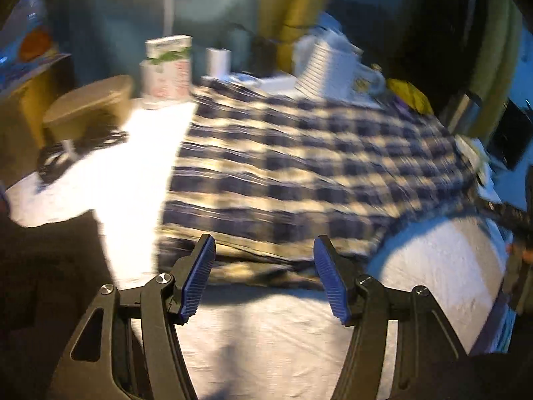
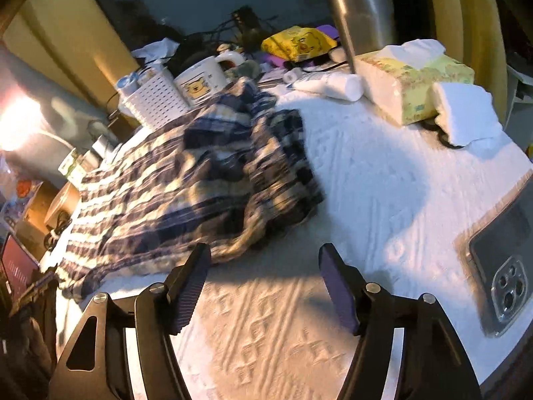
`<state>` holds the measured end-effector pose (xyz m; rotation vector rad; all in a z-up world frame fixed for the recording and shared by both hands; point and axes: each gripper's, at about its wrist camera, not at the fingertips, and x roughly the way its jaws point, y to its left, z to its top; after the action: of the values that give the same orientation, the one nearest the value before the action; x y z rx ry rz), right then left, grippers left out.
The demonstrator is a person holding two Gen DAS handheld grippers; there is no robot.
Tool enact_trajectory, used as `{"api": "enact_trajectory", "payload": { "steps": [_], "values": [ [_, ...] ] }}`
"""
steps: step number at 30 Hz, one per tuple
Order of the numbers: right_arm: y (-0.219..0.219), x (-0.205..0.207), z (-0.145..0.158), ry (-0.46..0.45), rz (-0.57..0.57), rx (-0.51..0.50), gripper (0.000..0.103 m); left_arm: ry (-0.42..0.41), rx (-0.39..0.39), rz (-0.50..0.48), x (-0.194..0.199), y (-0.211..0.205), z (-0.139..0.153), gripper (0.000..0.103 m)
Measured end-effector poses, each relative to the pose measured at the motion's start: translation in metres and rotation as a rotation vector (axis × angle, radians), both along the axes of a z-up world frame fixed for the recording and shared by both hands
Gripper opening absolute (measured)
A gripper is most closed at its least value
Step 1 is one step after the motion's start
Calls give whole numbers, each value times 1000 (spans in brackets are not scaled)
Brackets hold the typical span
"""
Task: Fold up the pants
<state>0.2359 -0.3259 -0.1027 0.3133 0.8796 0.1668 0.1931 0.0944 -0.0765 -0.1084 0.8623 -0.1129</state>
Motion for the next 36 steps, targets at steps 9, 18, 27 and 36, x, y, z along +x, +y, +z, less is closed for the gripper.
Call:
{"api": "enact_trajectory", "payload": {
  "steps": [9,18,27,36],
  "values": [
    [6,26,-6,-17,-14,104,82,-5,11,107,-12,35,4,61],
    [8,71,-8,-43,-71,208,72,2,0,172,-19,40,3,61],
    [-6,90,-5,-75,-25,239,10,-1,29,179,-12,33,12,61],
    [-60,97,37,-147,-60,155,10,-34,27,126,0,9,20,61]
  ]
}}
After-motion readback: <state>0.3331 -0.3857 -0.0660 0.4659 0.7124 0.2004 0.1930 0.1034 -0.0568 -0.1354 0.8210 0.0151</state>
